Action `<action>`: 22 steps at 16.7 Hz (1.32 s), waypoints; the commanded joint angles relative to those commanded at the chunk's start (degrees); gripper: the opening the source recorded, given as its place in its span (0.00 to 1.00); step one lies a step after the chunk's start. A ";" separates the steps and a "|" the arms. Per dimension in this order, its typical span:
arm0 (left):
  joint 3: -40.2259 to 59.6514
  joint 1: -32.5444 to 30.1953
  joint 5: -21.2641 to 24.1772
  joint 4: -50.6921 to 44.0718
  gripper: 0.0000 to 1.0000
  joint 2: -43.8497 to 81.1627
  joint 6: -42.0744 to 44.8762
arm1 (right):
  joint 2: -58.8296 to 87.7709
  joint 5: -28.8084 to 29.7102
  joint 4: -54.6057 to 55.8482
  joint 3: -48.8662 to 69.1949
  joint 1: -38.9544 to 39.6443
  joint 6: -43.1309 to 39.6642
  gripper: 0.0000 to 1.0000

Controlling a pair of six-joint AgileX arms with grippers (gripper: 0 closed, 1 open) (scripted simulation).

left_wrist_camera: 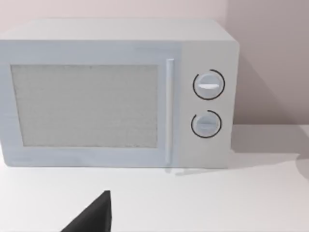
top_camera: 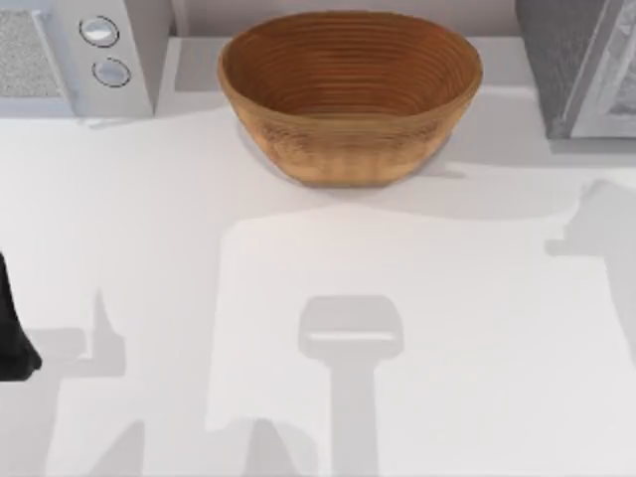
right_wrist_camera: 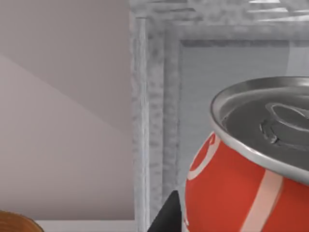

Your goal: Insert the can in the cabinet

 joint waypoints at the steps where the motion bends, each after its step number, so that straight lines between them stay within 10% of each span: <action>1: 0.00 0.00 0.00 0.00 1.00 0.00 0.00 | 1.95 0.27 -0.62 2.58 0.29 -0.01 0.00; 22: 0.00 0.00 0.00 0.00 1.00 0.00 0.00 | 38.55 5.42 -12.11 51.33 5.61 0.49 0.00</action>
